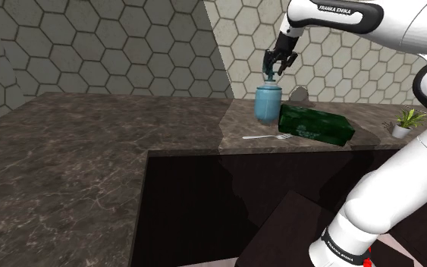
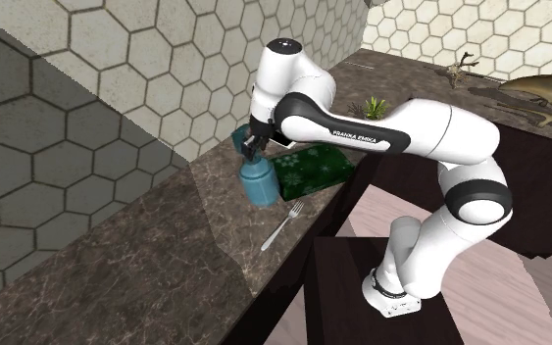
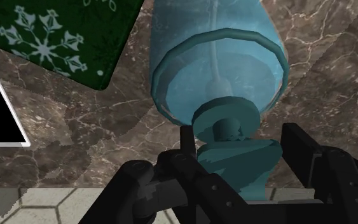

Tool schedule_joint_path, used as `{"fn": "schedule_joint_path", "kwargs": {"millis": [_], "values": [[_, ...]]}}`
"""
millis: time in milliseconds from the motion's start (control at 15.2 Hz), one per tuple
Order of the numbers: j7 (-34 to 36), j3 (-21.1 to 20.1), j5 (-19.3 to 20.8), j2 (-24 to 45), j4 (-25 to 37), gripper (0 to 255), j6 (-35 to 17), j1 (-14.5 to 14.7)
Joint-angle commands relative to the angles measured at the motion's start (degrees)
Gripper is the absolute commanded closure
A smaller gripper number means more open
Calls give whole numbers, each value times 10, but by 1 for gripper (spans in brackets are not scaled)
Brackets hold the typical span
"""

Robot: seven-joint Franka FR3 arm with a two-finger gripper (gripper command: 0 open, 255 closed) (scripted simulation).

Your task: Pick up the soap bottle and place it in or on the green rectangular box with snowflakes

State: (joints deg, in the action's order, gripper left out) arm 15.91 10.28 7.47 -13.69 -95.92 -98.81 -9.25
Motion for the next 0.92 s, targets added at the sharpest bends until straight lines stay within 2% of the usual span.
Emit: {"fn": "schedule_joint_path", "kwargs": {"millis": [0, 858], "values": [[-3, 0, -2, 10, 29, 255, 19, 0], [-21, 6, -16, 77, 214, 255, 136, 0]]}}
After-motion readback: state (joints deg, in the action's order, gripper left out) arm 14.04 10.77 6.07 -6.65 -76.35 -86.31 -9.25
